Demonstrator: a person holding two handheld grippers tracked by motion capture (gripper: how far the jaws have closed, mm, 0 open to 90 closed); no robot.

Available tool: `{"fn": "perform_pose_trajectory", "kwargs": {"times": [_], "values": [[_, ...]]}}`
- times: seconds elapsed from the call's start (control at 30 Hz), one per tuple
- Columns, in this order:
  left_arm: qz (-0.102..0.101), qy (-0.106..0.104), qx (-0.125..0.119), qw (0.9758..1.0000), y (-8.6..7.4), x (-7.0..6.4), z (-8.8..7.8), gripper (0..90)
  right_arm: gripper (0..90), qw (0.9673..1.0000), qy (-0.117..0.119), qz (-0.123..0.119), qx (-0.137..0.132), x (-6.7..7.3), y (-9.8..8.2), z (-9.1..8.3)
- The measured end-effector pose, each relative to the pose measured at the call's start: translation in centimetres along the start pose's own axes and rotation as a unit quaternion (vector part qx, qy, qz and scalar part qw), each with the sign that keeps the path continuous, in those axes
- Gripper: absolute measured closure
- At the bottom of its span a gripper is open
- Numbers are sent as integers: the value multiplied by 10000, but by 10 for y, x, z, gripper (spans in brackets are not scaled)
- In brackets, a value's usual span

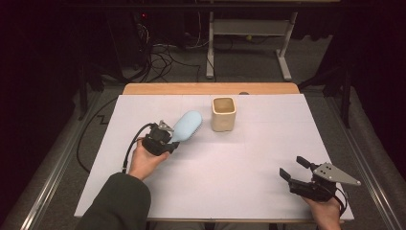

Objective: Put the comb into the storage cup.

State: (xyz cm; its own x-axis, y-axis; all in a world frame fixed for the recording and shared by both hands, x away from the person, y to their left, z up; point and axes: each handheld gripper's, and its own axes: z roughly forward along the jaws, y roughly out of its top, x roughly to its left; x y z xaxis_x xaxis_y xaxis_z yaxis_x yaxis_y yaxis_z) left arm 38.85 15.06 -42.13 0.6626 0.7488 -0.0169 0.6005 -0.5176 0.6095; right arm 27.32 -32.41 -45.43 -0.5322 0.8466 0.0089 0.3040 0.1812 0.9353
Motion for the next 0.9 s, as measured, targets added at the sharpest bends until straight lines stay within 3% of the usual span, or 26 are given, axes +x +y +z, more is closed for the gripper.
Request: {"fn": "perform_pose_trajectory", "kwargs": {"times": [0.4,0.67,0.9], "values": [[-57,-282,-410,9987,-19,-6,-15,695,222,10000,22,17,25,0,0,1],[-51,-444,-779,9960,-31,-16,-29,695,222,10000,31,8,76,1,0,3],[83,-508,-1011,9935,-41,-32,-39,695,220,9998,133,-67,137,4,0,6]]}}
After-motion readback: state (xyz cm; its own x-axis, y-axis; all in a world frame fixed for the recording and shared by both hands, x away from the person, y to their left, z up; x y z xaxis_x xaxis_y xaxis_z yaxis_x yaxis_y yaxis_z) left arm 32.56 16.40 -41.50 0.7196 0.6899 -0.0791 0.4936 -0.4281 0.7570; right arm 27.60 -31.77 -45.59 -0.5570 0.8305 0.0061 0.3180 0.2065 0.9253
